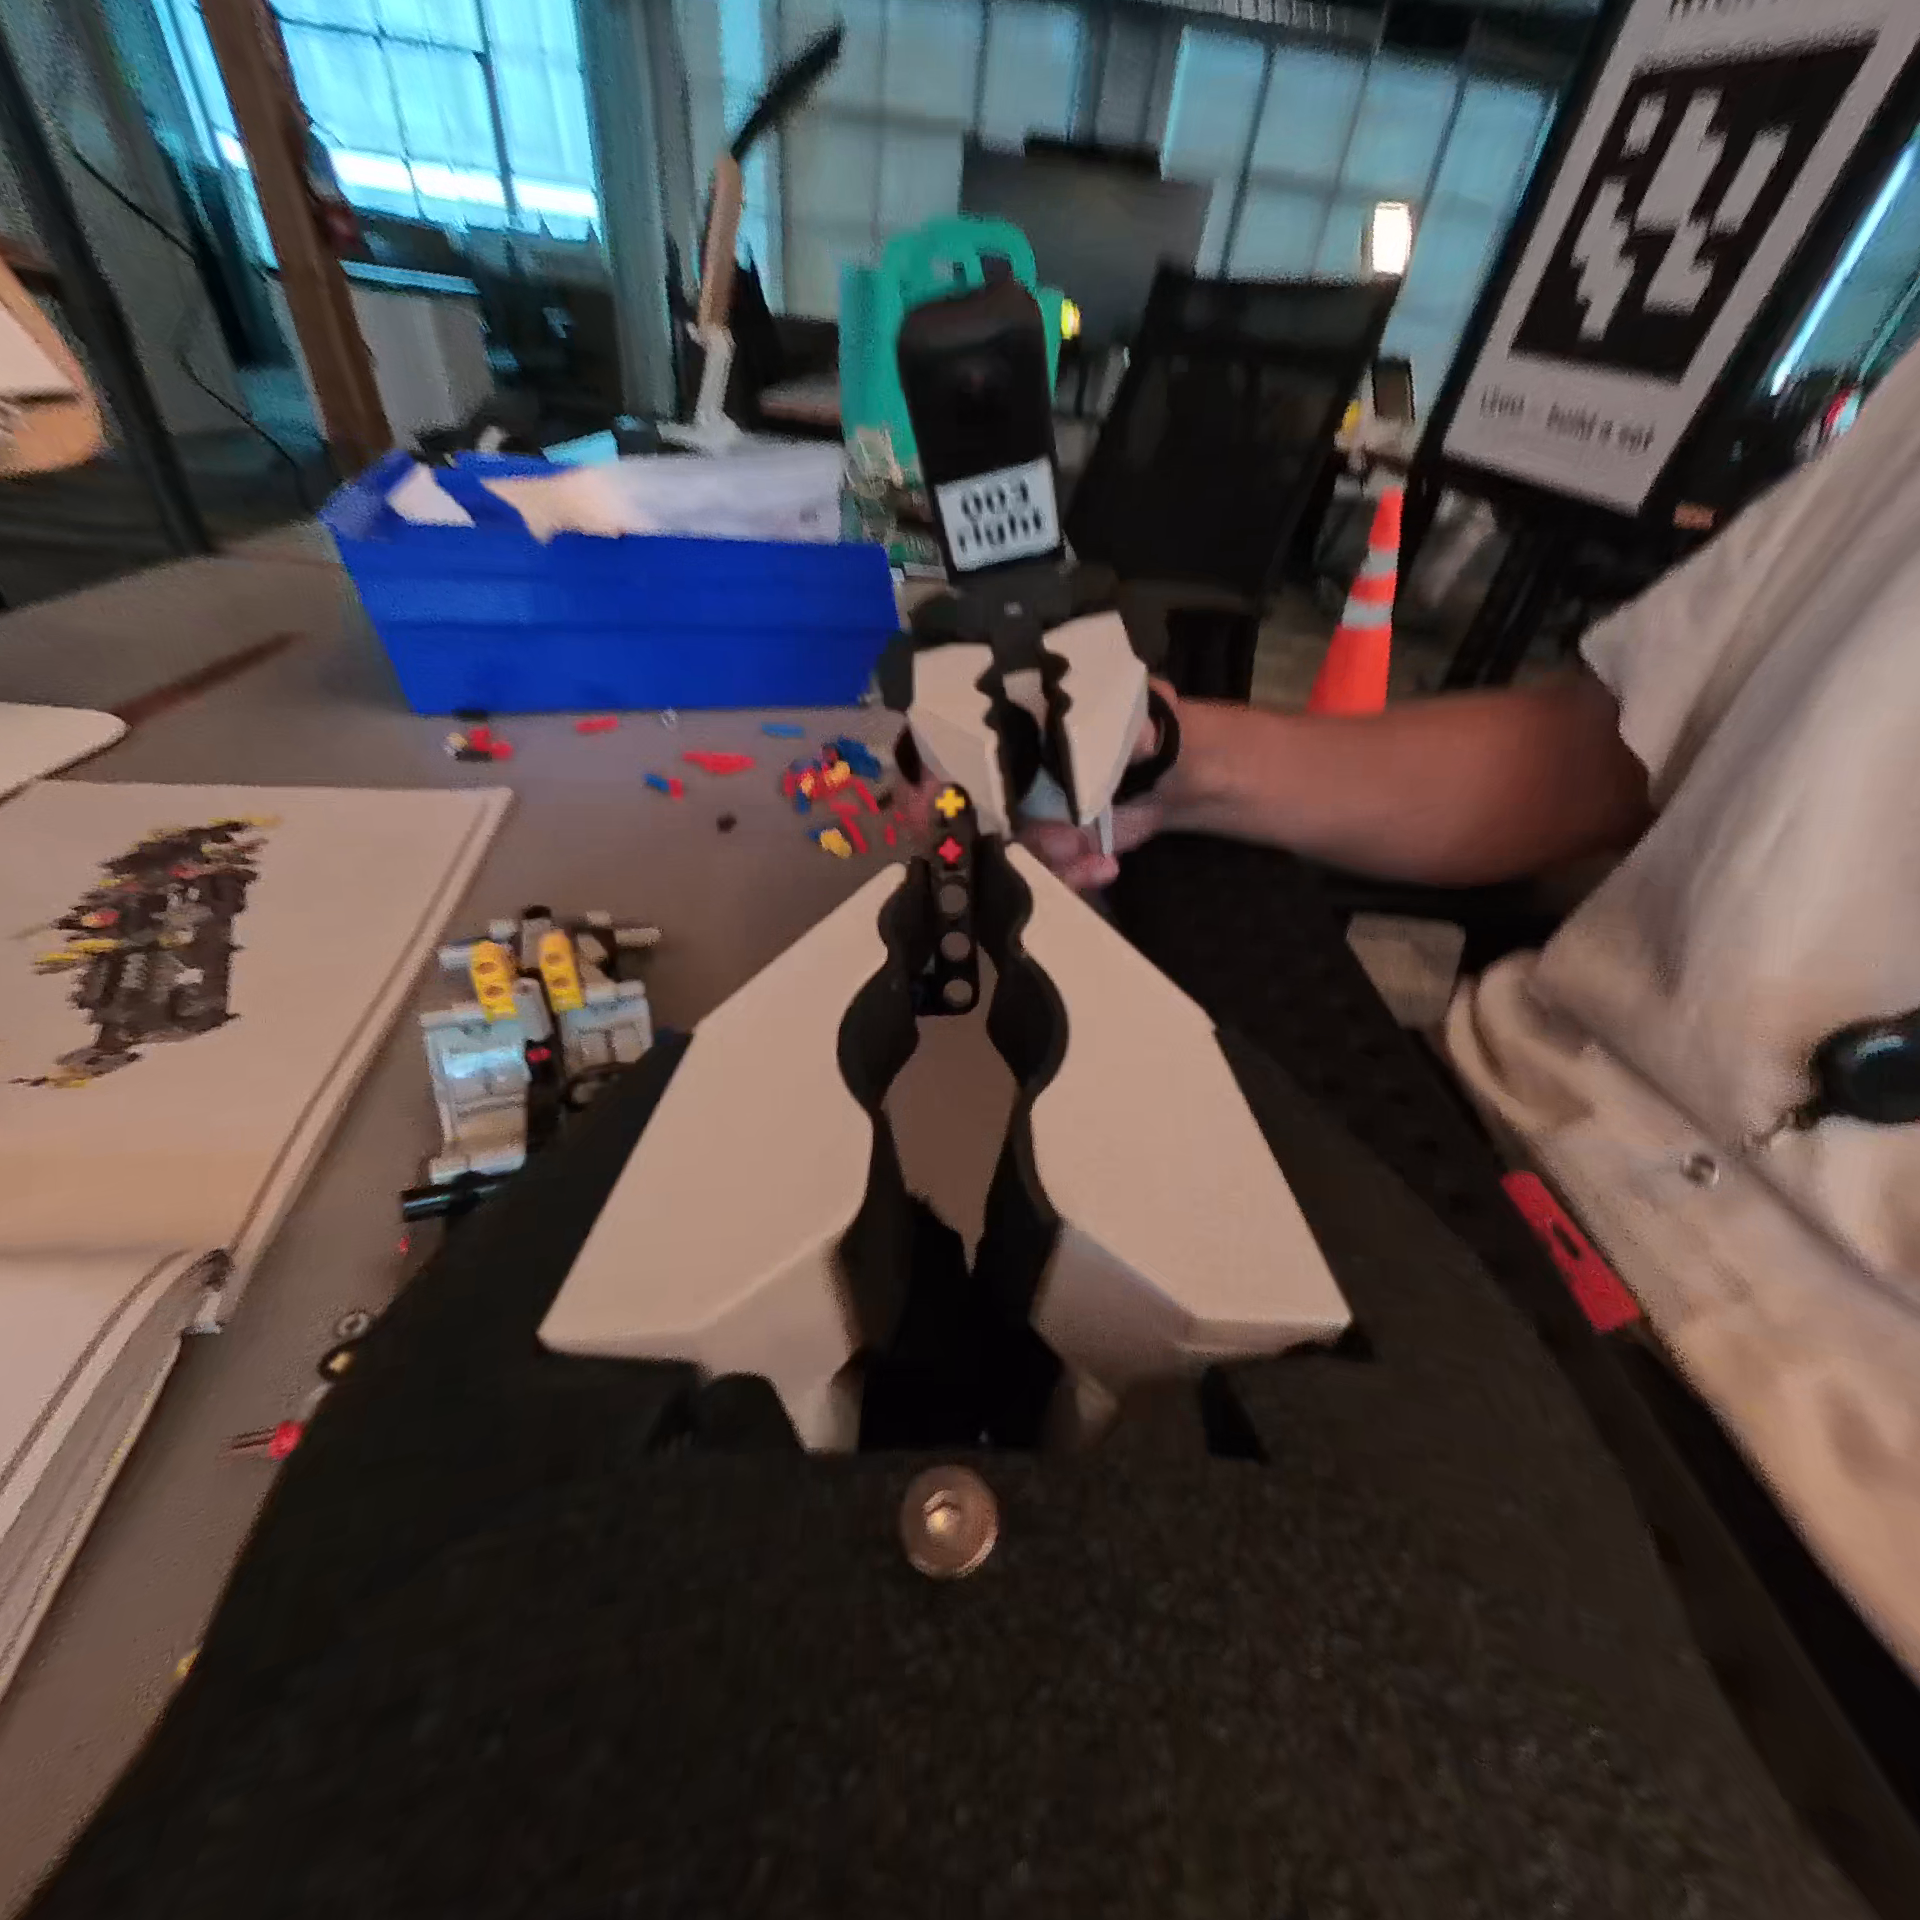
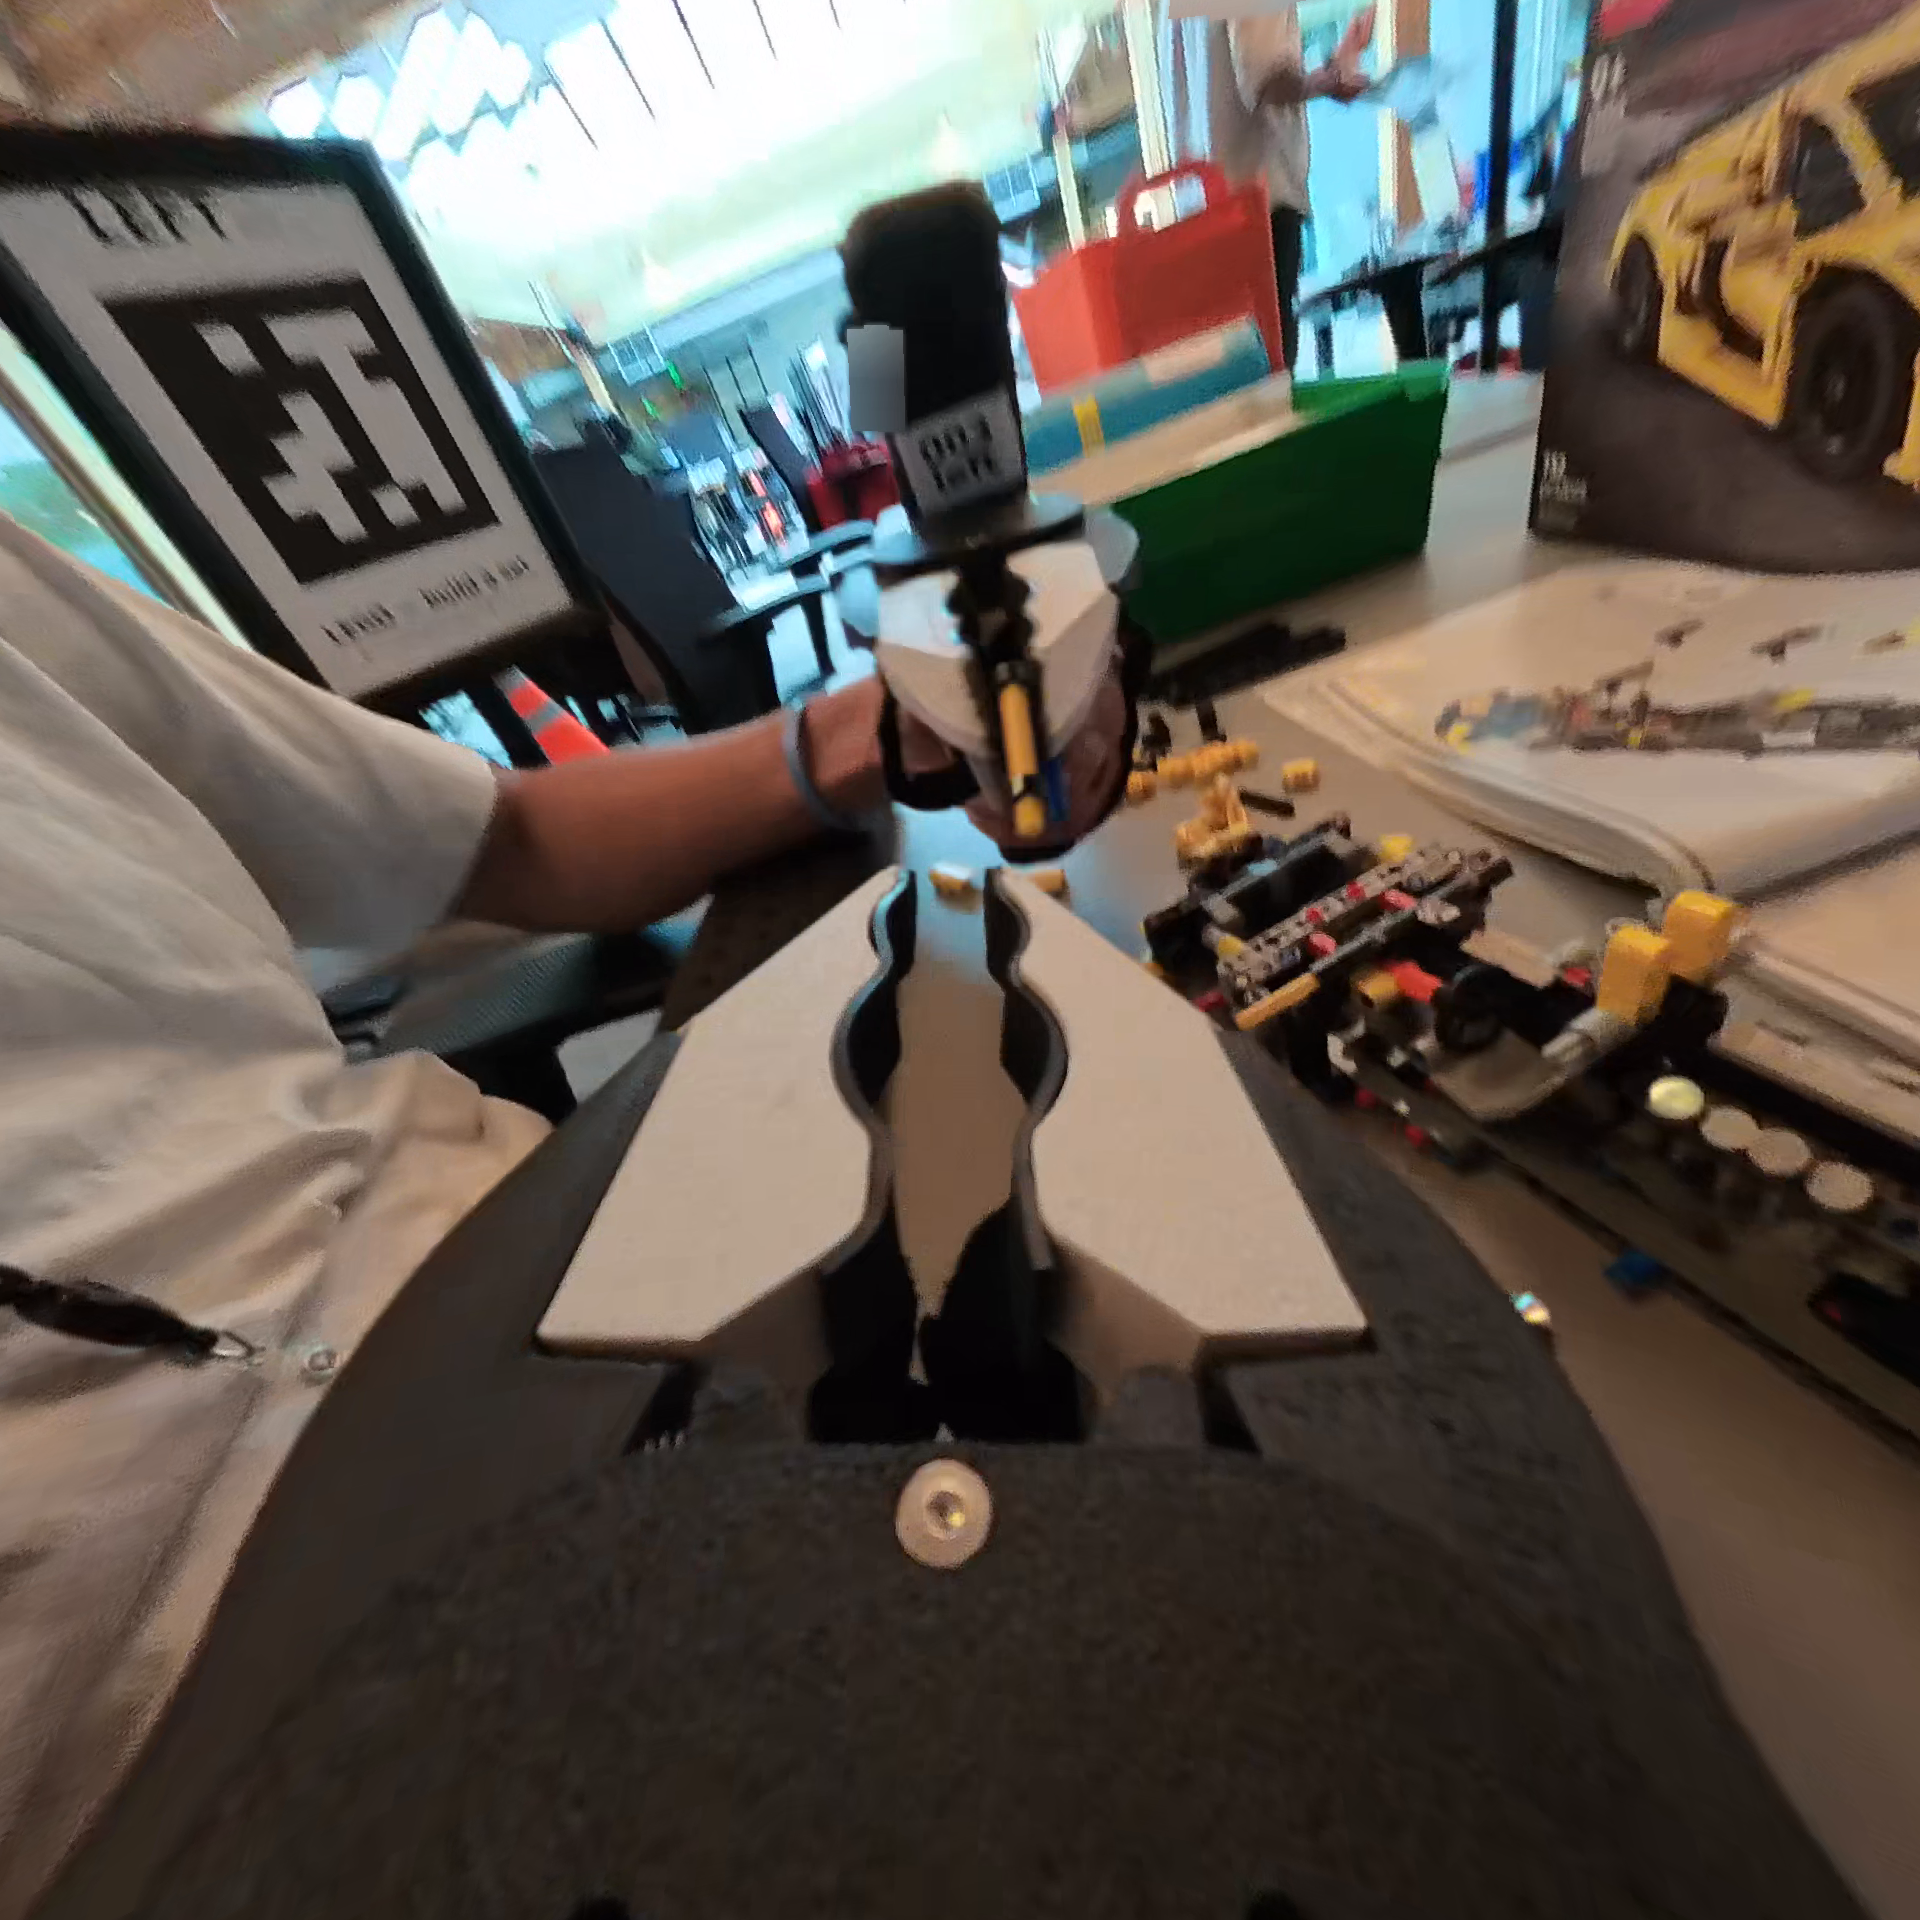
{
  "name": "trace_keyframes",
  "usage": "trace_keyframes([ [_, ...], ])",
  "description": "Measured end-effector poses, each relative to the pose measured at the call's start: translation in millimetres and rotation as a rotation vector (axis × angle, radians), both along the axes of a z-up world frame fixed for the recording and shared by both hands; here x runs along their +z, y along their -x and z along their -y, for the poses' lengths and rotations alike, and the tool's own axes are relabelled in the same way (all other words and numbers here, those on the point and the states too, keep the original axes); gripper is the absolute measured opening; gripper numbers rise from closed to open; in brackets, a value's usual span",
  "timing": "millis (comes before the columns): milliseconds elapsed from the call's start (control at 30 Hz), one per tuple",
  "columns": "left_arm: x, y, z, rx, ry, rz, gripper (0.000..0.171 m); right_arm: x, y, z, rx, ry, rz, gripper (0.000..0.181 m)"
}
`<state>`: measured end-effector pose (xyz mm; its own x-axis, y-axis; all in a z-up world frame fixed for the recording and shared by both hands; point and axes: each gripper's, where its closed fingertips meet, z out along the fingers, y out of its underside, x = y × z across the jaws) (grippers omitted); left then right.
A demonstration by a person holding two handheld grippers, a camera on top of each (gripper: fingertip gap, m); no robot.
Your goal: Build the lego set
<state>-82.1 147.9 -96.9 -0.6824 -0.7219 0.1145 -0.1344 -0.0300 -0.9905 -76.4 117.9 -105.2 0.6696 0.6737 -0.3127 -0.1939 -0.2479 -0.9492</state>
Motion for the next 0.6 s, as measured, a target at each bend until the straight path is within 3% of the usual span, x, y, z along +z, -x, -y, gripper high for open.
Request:
trace_keyframes([
  [167, 22, 2, -16, 0.030, 0.163, 0.053, 0.005, 24, -8, 7, -0.002, -0.082, -0.147, 0.012],
  [333, 18, -1, -12, 0.028, 0.155, 0.036, 0.005, 34, -13, 15, 0.047, -0.046, -0.276, 0.009],
  [400, 15, -2, -8, 0.020, 0.134, 0.034, 0.005, 34, -14, 16, 0.030, -0.067, -0.236, 0.000],
  [500, 11, -2, -3, 0.005, 0.116, 0.018, 0.005, 27, -13, 13, -0.038, -0.107, -0.095, 0.000],
  [600, 10, -1, -1, -0.007, 0.111, 0.014, 0.005, 21, -13, 9, -0.071, -0.081, -0.058, 0.000],
])
